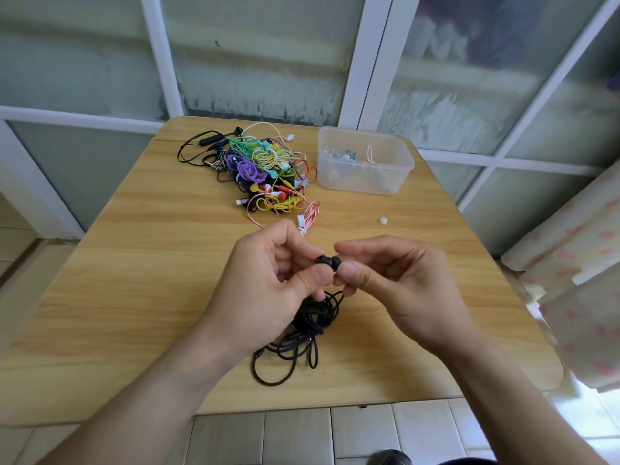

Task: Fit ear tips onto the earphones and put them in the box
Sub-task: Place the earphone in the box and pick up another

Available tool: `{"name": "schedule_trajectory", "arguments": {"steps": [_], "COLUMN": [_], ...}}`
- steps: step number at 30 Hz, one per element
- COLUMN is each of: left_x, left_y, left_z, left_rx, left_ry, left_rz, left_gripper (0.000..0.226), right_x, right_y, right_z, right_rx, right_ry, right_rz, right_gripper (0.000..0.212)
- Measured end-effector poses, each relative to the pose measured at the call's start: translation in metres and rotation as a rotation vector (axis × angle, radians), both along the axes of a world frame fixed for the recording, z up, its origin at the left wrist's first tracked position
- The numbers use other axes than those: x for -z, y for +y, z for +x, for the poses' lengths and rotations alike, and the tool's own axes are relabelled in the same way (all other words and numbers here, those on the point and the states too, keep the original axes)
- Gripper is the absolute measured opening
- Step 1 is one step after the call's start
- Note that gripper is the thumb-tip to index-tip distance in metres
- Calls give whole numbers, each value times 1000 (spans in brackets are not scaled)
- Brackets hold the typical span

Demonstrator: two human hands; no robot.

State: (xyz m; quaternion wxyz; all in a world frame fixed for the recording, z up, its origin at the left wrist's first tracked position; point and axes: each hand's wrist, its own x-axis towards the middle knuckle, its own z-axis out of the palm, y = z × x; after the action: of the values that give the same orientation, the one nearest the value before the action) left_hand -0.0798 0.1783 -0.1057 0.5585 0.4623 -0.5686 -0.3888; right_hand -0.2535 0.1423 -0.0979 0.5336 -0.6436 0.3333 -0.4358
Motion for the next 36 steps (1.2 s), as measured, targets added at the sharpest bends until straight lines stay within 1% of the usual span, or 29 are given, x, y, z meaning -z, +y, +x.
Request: {"name": "schedule_trajectory", "arguments": {"steps": [3, 5, 8, 10, 12, 14, 17, 19, 21, 22, 23, 25, 27, 29, 30, 31, 33, 34, 36], "left_x": [-1, -2, -1, -1, -2, -5, -8, -7, -7, -6, -4, -2, 0, -3, -5, -6, -6, -5, -2], "left_y": [0, 0, -1, -2, -1, 0, 1, 2, 2, 1, 0, -2, 1, 8, 12, 16, 18, 17, 15], "left_z": [-2, -3, -2, -2, -3, -4, -4, -2, -1, -1, 1, 5, 12, 18, 20, 21, 19, 17, 17], "left_rx": [50, 69, 90, 116, 143, 165, 207, 218, 202, 170, 122, 34, -28, -31, 5, 54, 115, 106, 45], "left_ry": [117, 164, 179, 176, 219, 323, 471, 516, 504, 438, 329, 80, -204, -568, -727, -848, -997, -1026, -1003], "left_rz": [38, 66, 102, 138, 192, 278, 420, 474, 488, 456, 397, 267, 193, 206, 248, 302, 355, 338, 279], "left_gripper": [22, 25, 24, 19, 19, 23, 19, 16, 17, 18, 21, 31, 47, 69, 78, 84, 83, 76, 53], "right_x": [0, 1, 1, 3, 4, 6, 9, 9, 10, 10, 10, 10, 9, 8, 9, 10, 14, 15, 17], "right_y": [-2, -2, -2, -3, -3, -4, -4, -5, -6, -6, -6, -6, -7, -8, -8, -8, -6, -5, -4], "right_z": [-2, -5, -6, -7, -7, -7, -6, -6, -5, -4, -3, -3, -6, -10, -11, -11, -10, -8, -3], "right_rx": [9, -3, -16, -12, -15, -18, -11, 2, 9, 11, 16, 42, 96, 130, 124, 107, 64, 39, -4], "right_ry": [36, 33, -17, -22, -39, -48, -17, 16, 62, 93, 126, 179, 218, 285, 337, 400, 541, 593, 639], "right_rz": [-36, -39, -28, -44, -60, -106, -209, -275, -332, -346, -337, -260, -191, -187, -201, -222, -277, -304, -353], "right_gripper": [14, 16, 20, 17, 16, 14, 14, 16, 16, 16, 15, 13, 12, 12, 10, 7, 3, 3, 3]}}
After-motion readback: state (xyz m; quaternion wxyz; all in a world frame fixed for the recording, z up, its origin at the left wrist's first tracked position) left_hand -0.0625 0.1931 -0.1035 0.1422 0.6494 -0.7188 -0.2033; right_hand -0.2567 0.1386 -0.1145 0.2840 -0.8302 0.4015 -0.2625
